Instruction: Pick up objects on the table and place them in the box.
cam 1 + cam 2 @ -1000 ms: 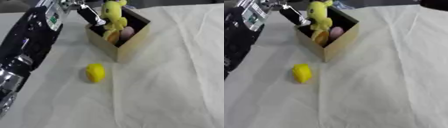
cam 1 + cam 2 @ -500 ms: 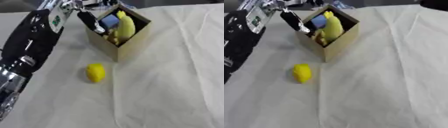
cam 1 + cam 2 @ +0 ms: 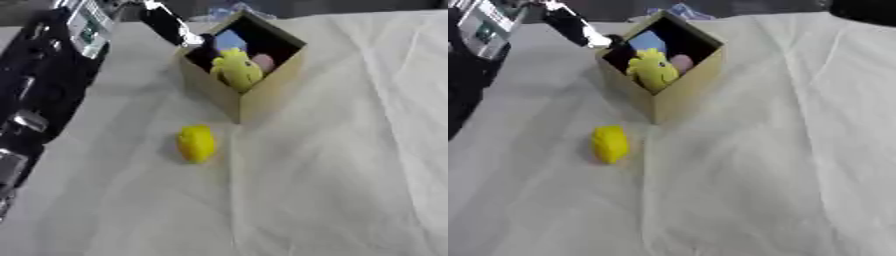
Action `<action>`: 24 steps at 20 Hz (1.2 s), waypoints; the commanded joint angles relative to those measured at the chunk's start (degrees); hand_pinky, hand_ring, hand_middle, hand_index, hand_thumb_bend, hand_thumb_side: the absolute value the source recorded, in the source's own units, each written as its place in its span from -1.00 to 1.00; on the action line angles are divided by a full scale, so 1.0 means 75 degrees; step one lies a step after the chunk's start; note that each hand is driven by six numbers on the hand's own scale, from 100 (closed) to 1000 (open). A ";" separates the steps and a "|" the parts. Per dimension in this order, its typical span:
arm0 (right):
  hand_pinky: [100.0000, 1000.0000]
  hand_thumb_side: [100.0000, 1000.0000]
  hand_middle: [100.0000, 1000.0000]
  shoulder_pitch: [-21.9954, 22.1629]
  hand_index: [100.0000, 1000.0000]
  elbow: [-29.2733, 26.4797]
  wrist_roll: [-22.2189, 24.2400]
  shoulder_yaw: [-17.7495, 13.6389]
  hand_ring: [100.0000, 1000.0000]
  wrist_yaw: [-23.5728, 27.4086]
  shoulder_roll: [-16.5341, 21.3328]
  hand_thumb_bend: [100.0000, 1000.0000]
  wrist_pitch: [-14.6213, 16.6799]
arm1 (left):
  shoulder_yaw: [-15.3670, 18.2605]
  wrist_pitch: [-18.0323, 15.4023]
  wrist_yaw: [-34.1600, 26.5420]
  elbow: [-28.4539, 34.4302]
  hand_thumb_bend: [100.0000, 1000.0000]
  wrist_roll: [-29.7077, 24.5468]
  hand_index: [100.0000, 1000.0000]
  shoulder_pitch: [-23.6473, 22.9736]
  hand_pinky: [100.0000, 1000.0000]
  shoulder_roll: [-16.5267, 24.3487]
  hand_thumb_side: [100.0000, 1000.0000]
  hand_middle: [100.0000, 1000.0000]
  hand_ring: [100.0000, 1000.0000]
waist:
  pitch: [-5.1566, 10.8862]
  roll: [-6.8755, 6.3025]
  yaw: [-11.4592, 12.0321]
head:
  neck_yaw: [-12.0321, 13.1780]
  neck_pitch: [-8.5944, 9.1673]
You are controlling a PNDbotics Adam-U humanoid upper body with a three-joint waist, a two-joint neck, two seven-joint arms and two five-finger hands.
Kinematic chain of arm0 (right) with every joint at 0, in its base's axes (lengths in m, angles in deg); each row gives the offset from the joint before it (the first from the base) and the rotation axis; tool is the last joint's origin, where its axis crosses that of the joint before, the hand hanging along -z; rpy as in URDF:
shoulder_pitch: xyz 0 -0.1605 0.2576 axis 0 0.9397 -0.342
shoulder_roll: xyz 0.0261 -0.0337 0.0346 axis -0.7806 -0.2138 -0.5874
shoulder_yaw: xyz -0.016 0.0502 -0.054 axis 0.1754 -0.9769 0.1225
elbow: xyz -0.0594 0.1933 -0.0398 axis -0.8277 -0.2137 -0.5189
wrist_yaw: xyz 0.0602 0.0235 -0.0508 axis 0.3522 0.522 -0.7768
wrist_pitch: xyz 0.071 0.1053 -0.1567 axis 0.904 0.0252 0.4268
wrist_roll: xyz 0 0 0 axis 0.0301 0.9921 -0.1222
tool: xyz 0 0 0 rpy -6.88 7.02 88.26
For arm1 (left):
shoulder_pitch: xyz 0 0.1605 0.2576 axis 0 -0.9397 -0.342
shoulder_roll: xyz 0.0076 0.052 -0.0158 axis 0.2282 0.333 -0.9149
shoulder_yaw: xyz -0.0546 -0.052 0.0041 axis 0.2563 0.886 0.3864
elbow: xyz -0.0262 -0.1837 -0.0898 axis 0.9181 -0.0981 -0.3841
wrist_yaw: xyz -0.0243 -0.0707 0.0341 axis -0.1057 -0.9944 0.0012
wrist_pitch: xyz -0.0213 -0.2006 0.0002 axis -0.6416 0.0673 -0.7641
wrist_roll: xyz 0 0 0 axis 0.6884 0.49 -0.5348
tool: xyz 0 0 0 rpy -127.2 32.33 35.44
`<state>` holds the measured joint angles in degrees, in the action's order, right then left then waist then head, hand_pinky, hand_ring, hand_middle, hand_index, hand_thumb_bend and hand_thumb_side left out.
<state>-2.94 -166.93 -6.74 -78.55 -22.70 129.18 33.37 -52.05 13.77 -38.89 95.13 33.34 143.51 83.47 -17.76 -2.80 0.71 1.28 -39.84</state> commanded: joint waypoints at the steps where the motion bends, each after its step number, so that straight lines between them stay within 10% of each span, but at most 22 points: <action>1: 0.73 -0.09 0.21 -0.0061 0.62 -0.0071 -0.0056 -0.0126 0.48 -0.0013 0.0270 -1.00 0.0004 | -0.0458 0.0371 -0.0813 0.1499 -0.23 -0.0171 0.71 -0.0330 0.64 0.0963 -0.18 0.45 0.51 | 0.0206 0.0022 0.0037 | -0.0091 -0.0024; 11: 0.73 -0.09 0.21 -0.0087 0.62 -0.0093 -0.0067 -0.0122 0.48 -0.0045 0.0246 -1.00 0.0002 | -0.1415 0.1171 -0.1972 0.3752 -0.20 -0.1524 0.70 -0.1490 0.64 0.2603 -0.05 0.49 0.53 | 0.0154 0.0053 0.0071 | -0.0118 0.0053; 24: 0.73 -0.06 0.21 -0.0053 0.62 -0.0072 -0.0064 -0.0136 0.48 -0.0042 0.0160 -1.00 0.0001 | -0.1989 0.1005 -0.1264 0.2243 -0.15 -0.2005 0.79 -0.1144 0.66 0.1778 -0.15 0.59 0.59 | 0.0106 0.0091 -0.0019 | 0.0000 0.0107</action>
<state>-2.63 -166.93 -7.02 -78.86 -22.91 129.39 33.42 -67.23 21.79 -49.47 113.18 18.18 133.76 96.76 -17.99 -2.31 0.64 0.99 -39.71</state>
